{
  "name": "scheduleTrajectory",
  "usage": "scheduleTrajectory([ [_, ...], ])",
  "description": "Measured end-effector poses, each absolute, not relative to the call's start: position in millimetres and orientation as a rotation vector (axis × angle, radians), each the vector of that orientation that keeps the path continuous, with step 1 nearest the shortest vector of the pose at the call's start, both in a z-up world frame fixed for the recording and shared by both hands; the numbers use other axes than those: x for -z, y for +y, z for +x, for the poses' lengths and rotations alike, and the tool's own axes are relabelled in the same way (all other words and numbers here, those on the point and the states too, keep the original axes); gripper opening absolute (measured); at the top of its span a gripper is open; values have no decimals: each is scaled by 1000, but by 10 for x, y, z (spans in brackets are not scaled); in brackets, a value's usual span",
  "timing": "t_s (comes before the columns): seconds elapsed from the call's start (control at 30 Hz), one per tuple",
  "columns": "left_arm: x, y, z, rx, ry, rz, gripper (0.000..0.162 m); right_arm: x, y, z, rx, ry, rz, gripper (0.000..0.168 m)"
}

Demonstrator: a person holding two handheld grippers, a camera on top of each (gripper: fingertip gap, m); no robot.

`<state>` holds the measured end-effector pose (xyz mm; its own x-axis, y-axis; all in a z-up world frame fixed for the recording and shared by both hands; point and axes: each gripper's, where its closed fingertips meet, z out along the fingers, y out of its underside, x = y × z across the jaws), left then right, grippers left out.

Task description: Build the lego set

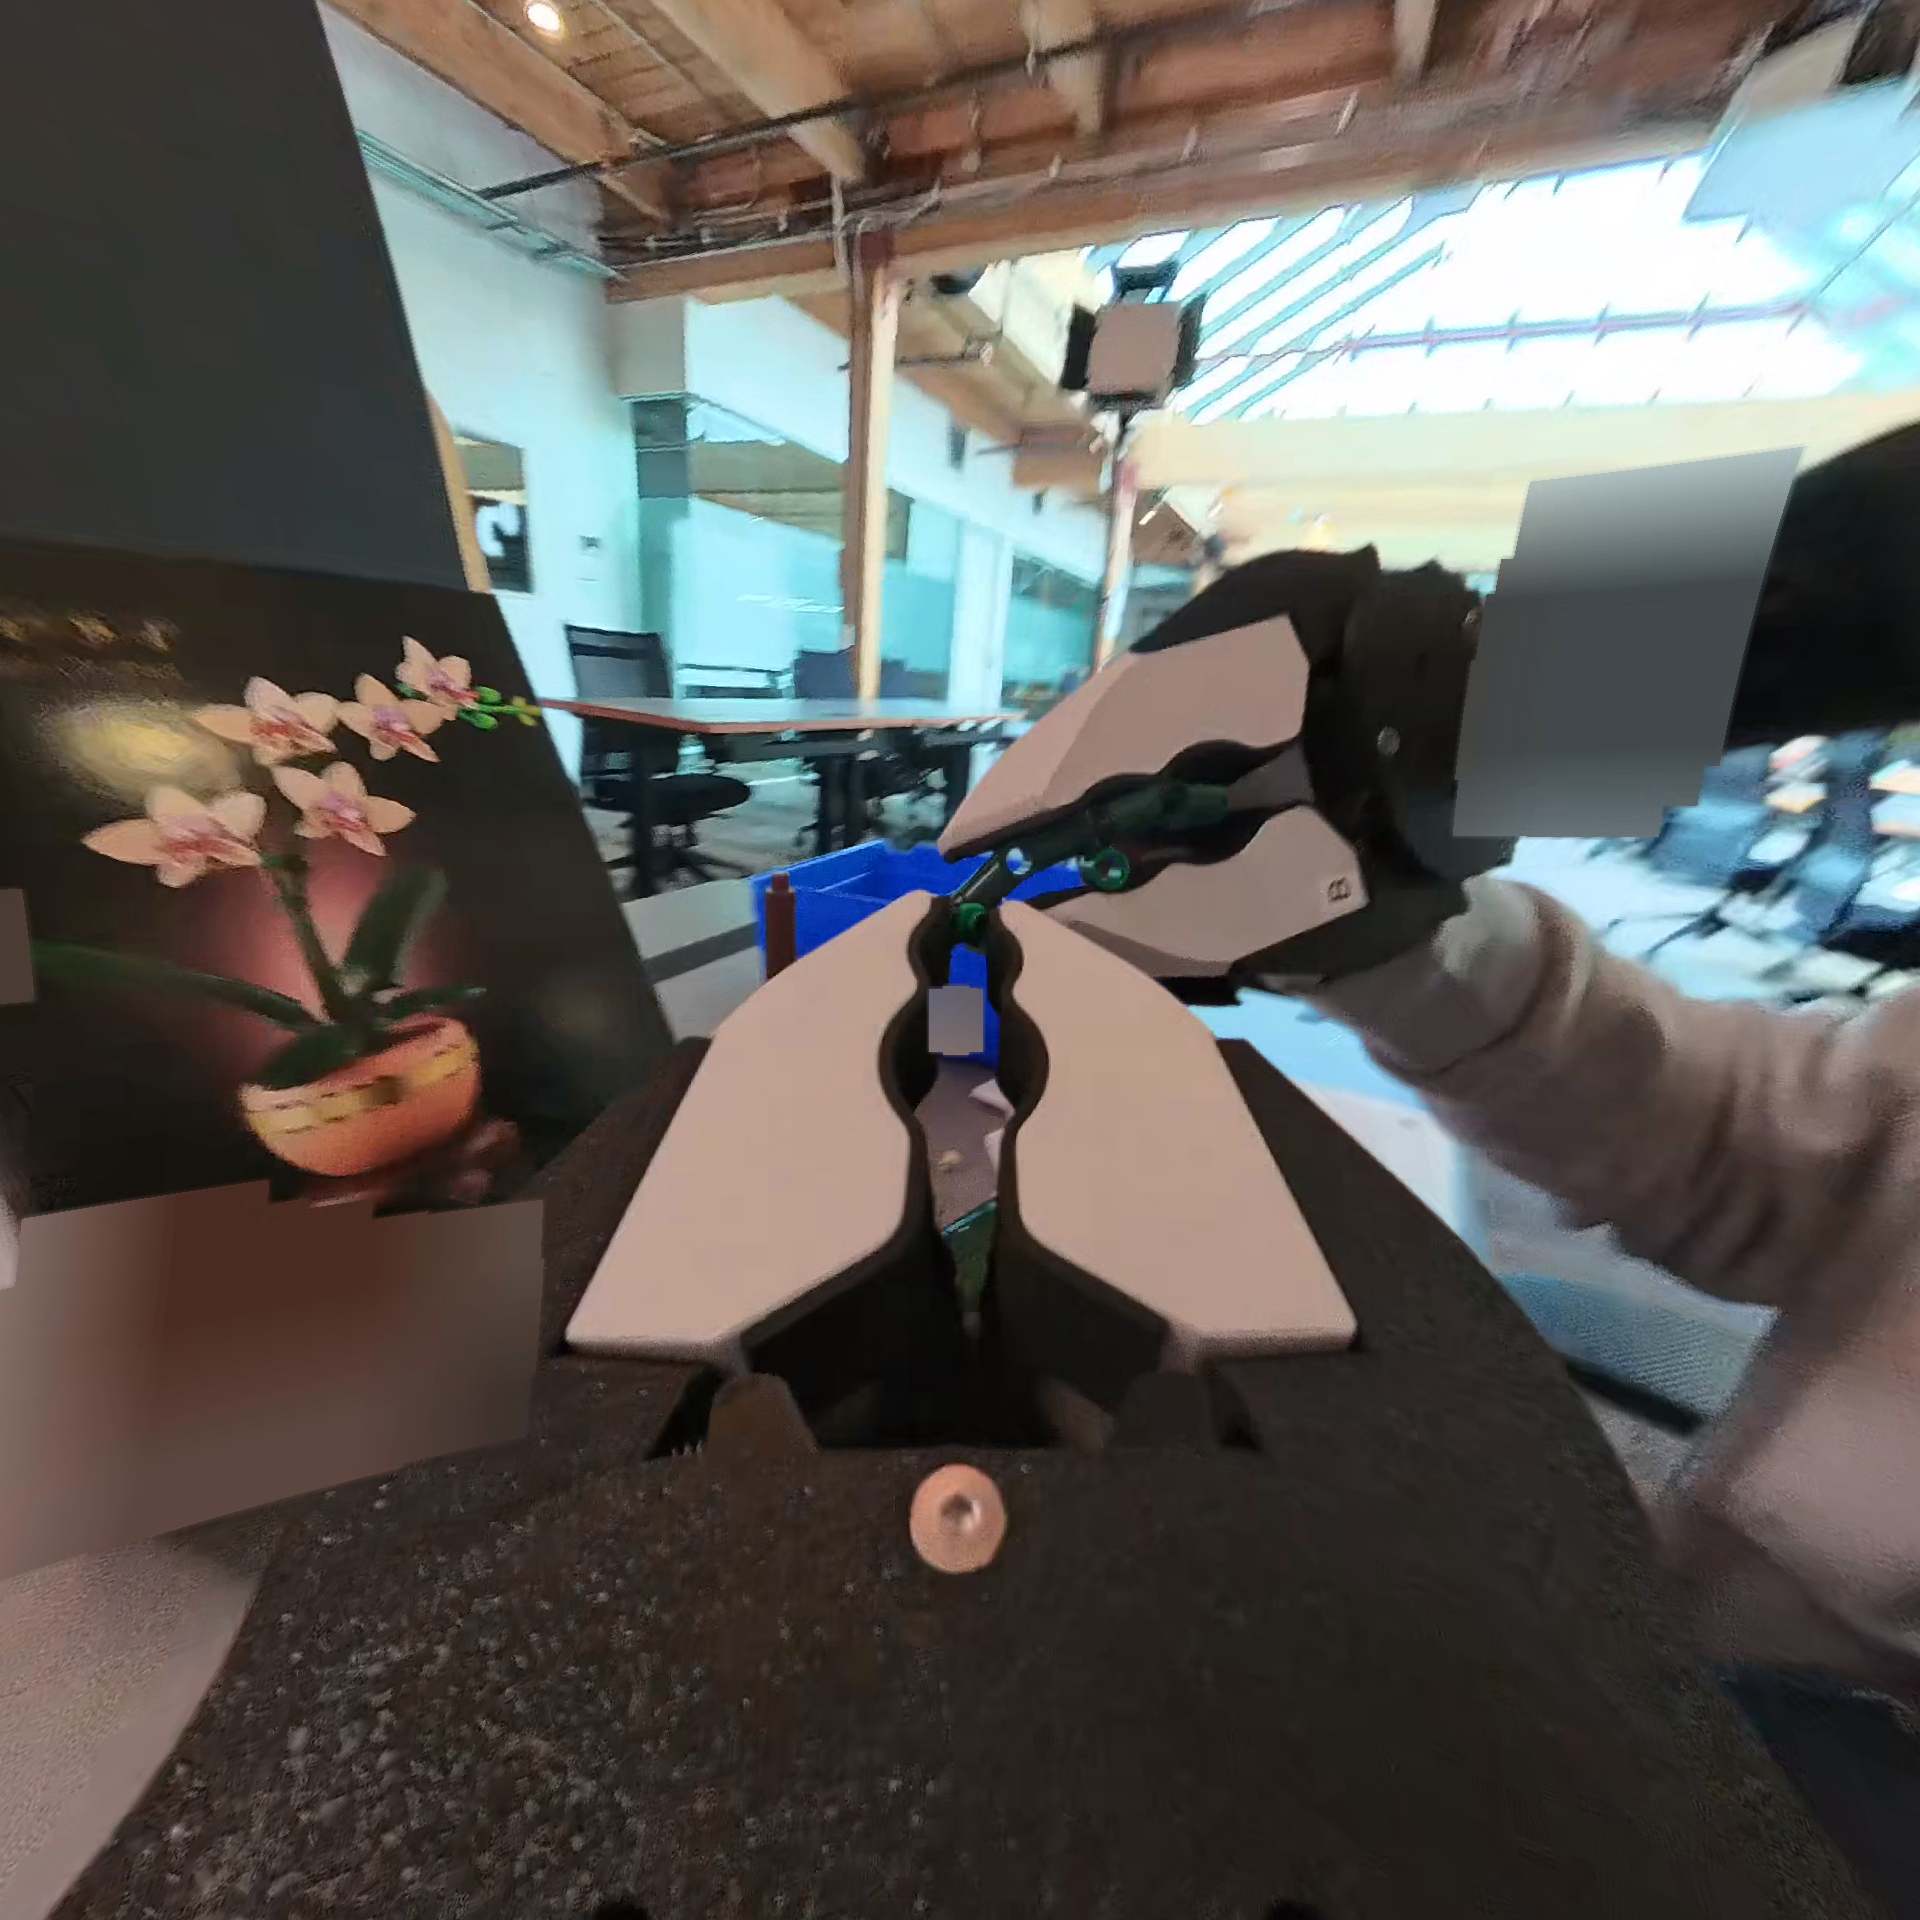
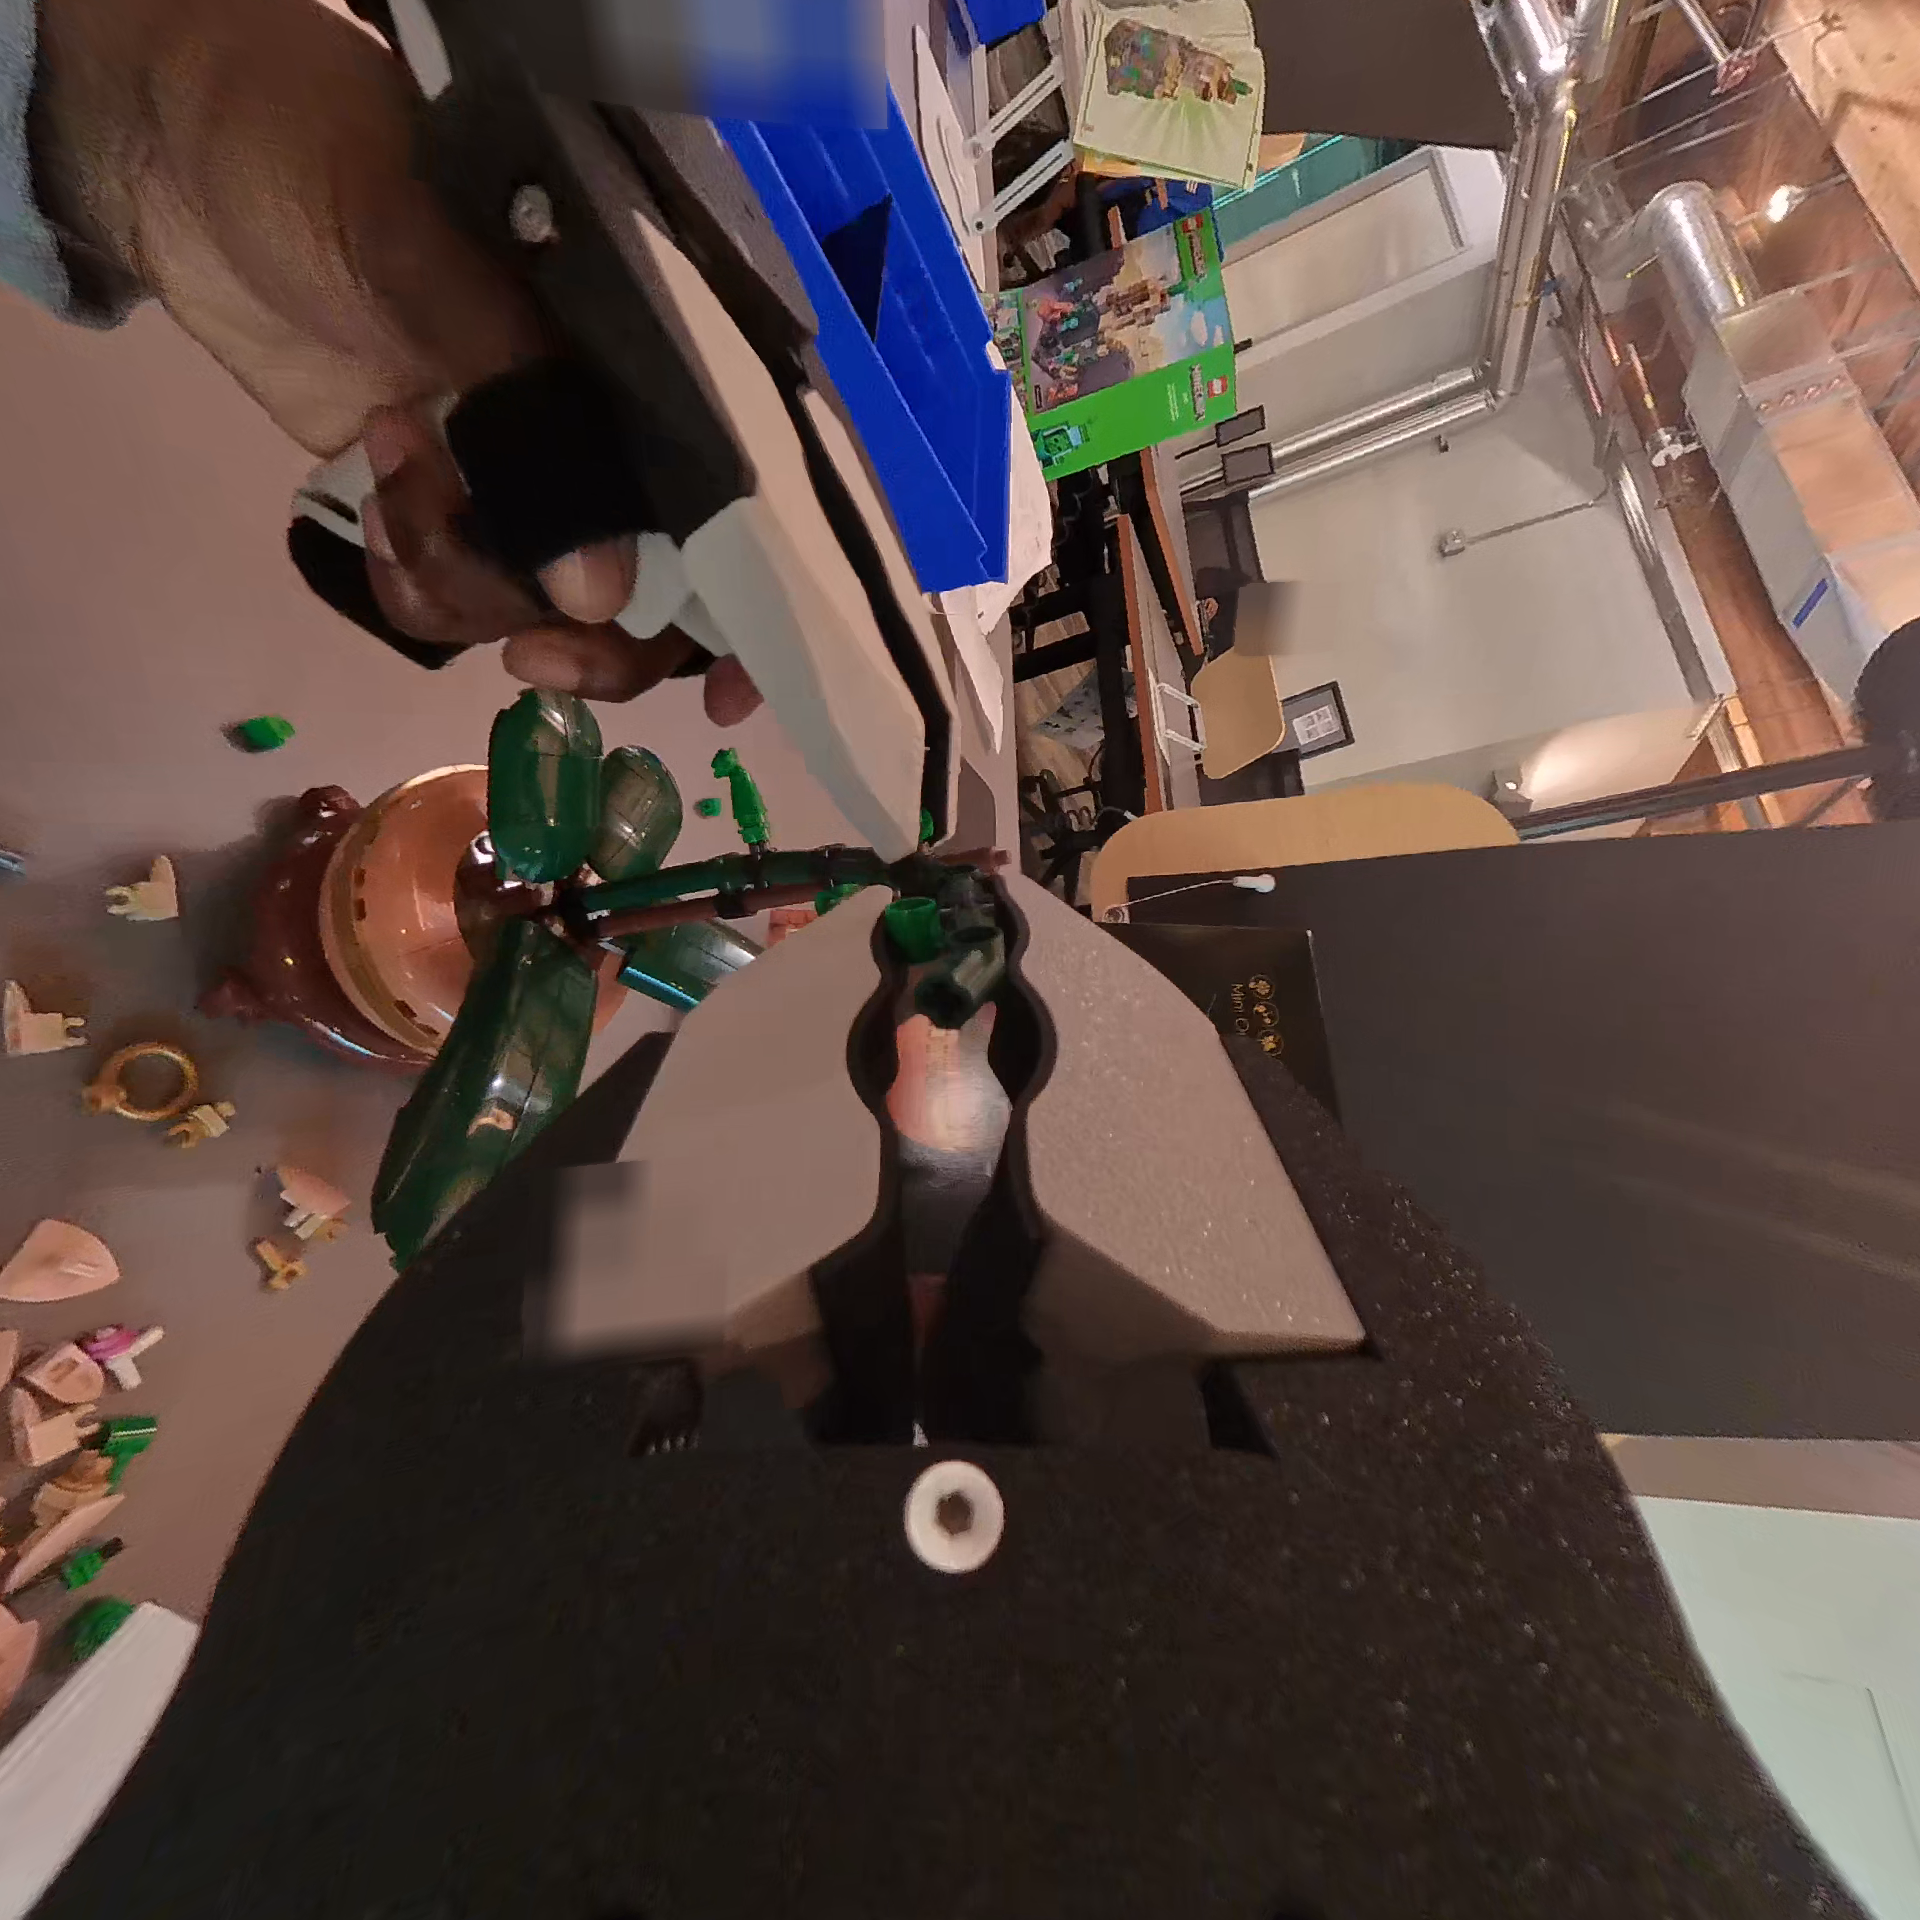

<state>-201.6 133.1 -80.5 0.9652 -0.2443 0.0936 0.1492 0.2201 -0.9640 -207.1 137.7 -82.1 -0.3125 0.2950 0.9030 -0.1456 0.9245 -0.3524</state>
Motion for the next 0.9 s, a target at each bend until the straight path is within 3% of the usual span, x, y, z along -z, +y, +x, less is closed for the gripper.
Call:
scheduleTrajectory([
  [0.13, 809, 1354, -2068, 302, 23, -1301, 4, 808, 1399, -2112, -299, -1808, -80, 12],
  [0.3, 835, 1311, -2052, -371, 332, -1405, 4, 820, 1387, -2107, -354, -1884, -126, 12],
  [0.5, 826, 1249, -2048, -582, 456, -1336, 3, 811, 1378, -2110, -244, -1911, -166, 12],
  [0.9, 825, 1199, -2093, -64, 264, -1396, 4, 801, 1354, -2133, -127, -1919, -118, 12],
])
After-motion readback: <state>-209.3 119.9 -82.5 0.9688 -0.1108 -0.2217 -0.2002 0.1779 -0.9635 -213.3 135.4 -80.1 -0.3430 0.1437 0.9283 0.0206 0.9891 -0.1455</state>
